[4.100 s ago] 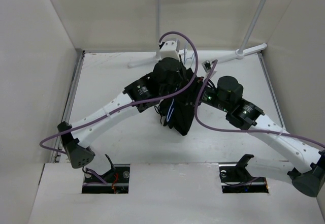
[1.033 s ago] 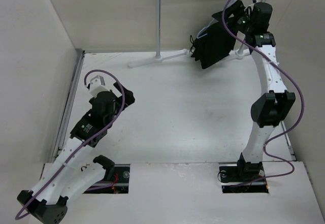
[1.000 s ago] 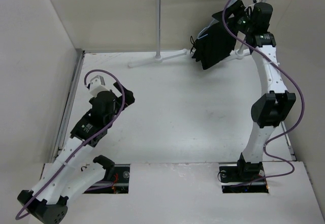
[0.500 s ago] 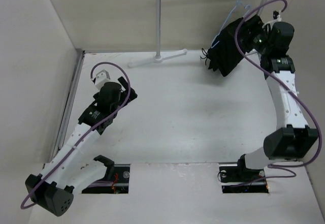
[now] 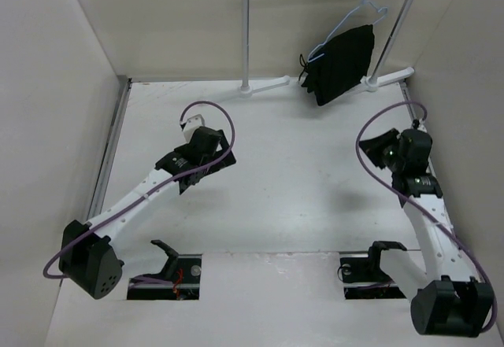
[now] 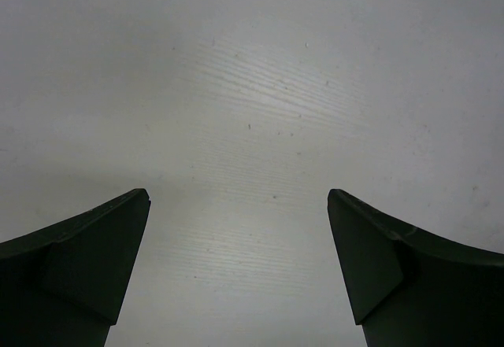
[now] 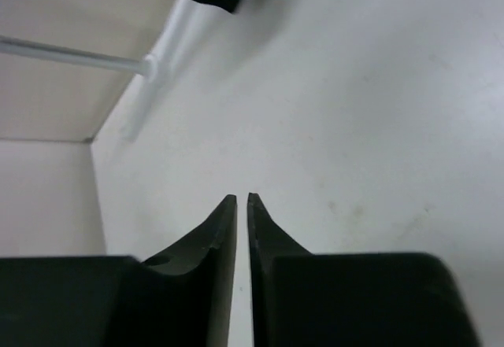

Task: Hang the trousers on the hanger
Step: Reset both arms

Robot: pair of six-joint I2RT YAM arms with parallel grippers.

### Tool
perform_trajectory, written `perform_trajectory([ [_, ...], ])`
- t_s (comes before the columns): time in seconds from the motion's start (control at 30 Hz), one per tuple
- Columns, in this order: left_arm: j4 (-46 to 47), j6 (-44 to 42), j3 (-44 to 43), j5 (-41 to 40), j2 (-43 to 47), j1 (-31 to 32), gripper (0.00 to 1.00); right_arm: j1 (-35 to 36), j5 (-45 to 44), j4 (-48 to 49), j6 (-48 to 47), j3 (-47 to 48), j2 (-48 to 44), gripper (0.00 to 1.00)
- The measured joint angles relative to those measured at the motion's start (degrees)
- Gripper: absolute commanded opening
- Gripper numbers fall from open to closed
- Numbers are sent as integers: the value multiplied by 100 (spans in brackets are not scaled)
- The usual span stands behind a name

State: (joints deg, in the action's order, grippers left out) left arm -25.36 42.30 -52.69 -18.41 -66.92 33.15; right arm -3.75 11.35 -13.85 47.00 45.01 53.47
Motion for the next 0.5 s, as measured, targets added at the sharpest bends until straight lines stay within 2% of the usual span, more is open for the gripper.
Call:
perform_trajectory([
  [0.03,-9,0,0,11,-48,39,100,0,-107,-118,17,-258,-162,23],
  [0.17,-22,0,4,44,-125,190,100,11,-422,-551,76,-968,-715,54],
  [0.23,-17,0,20,46,-142,258,100,76,-575,-680,96,-1169,-955,64],
  [0.33,-11,0,68,103,-192,328,100,236,-745,-820,92,-1305,-1204,69],
  [0.5,50,0,72,258,-350,378,100,310,-885,-907,98,-1331,-1333,71],
])
